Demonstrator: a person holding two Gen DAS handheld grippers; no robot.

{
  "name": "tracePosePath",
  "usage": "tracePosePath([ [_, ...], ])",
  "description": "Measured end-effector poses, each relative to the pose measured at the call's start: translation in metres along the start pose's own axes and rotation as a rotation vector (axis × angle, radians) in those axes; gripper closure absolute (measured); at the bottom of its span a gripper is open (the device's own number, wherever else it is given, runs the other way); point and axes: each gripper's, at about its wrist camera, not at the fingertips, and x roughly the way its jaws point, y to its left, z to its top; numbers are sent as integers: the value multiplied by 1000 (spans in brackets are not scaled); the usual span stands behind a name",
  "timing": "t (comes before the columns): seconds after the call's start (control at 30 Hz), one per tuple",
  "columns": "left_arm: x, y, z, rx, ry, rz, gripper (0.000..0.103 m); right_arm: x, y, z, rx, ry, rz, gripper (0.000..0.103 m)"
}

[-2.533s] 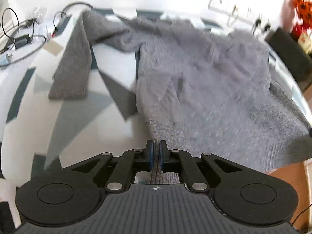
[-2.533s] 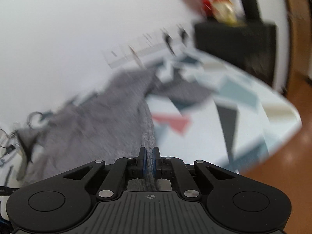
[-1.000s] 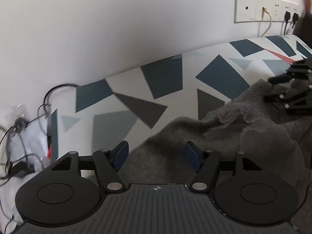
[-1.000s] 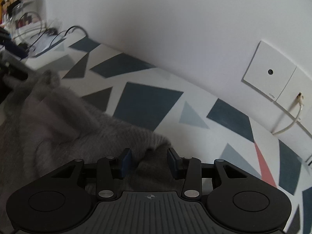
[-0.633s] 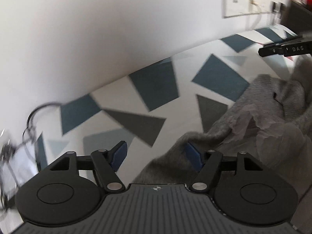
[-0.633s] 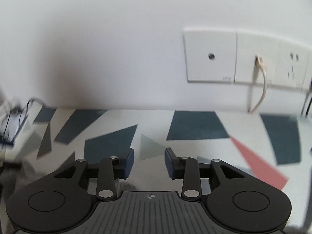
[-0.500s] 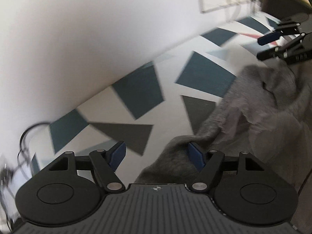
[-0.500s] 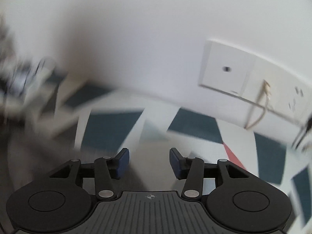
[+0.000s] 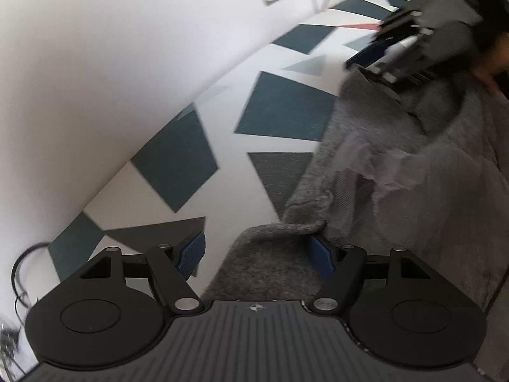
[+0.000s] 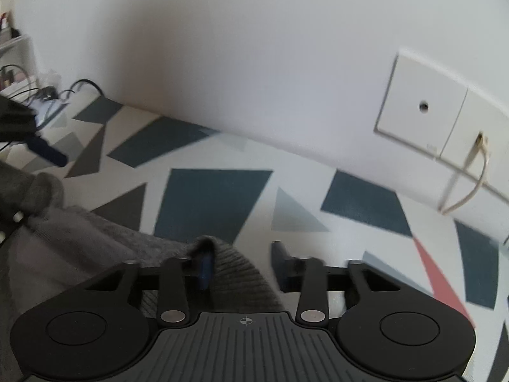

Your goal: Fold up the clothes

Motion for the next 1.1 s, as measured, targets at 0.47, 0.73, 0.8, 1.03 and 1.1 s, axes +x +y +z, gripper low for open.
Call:
tracePosePath([
  [0.47,-13,50,-14,-372,-181,-214,90,-5,-37,9,208,-68,130,100],
  [0.73,12,76,-37,-724,-83,38,92,29,-59,43,399,-88,72,95],
  [0.8,8,75,-39,-742,-91,61,90,18,-66,48,431,-112,80,89],
  [1.03,-39,43,-26,-600,-191,-17,76,-40,-60,16,92,-68,55,75],
  [1.1,-43,25,-21,-554,-181,-62,64,-47,-51,2,-28,-47,48,75],
])
